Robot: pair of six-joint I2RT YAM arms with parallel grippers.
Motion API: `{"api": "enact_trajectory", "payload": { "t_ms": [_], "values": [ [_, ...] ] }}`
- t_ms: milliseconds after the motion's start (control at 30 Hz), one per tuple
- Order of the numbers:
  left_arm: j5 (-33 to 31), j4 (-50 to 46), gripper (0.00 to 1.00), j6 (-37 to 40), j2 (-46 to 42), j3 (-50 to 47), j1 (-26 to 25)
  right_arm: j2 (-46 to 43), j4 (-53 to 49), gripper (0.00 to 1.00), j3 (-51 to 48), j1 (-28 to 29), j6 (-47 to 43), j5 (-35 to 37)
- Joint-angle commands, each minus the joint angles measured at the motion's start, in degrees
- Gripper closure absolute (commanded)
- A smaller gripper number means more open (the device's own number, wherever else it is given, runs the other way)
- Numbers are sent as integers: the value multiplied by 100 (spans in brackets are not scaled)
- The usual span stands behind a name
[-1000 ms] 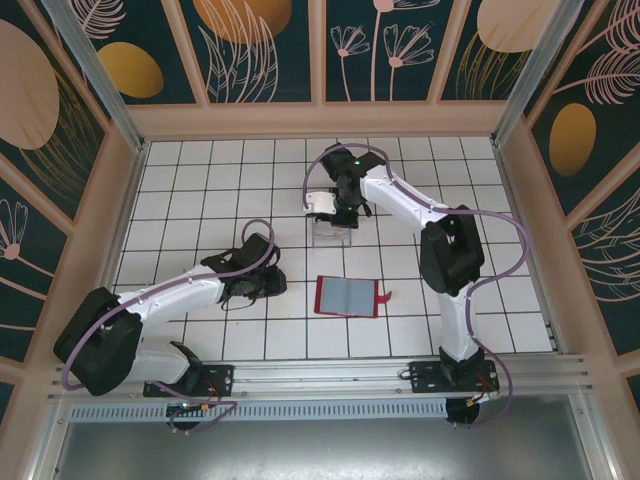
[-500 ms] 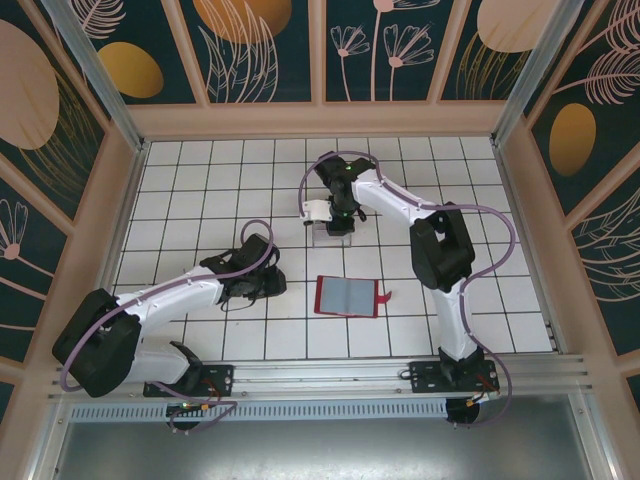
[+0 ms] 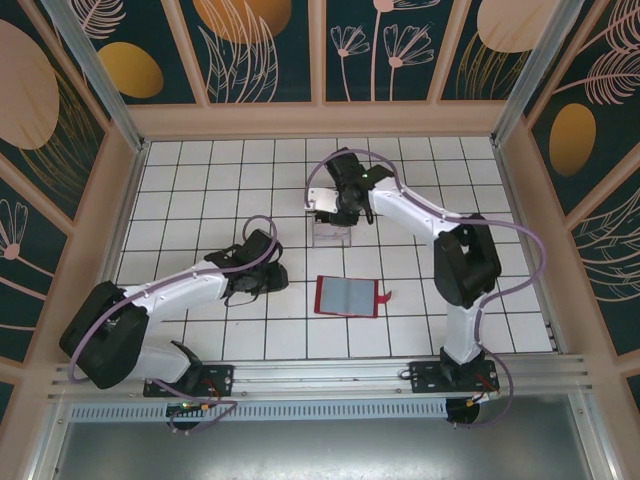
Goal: Take the credit cards out of the card holder
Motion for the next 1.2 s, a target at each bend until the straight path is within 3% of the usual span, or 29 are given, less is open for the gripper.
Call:
{"api": "enact_trajectory", "payload": {
  "t_ms": [0, 67, 233, 300, 333, 367, 533, 700, 900, 1033, 1167],
  "values": [
    [-338, -8, 67, 153, 97, 274, 77, -418, 757, 63, -517, -124, 570, 417],
    [-529, -31, 61, 205, 121, 362, 138, -699, 1086, 56, -873, -214, 881, 468],
    [-1315, -209, 28, 474, 312, 733, 334, -1564, 2144, 20, -2064, -444, 1699, 542],
    [-1584, -241, 19, 610, 442, 872, 456, -1865, 2549, 1, -2510, -597, 1994, 574],
    [-1688, -262, 4, 668, 493, 926, 533, -1997, 2709, 1, -2710, -676, 2149, 586],
    [-1818, -314, 1, 715, 575, 1002, 624, -2144, 2902, 1, -2941, -750, 2317, 607],
    [-2370, -348, 1, 1052, 868, 1298, 1087, -2734, 3926, 1, -4012, -1315, 3290, 766],
    [-3421, 391, 2, 1604, 663, 992, 1608, -3262, 5276, 1, -5220, -2413, 4553, 348],
    [-3946, 2407, 2, 2362, -19, -130, 2544, -3492, 7334, 1, -6652, -3697, 5693, 40],
    [-3676, 4222, 2, 3196, -354, -950, 2872, -3254, 9049, 1, -7438, -4068, 6144, 173],
    [-3080, 6889, 2, 3705, -477, -2104, 3090, -2974, 9735, 1, -7473, -4097, 6339, 348]
  ]
}}
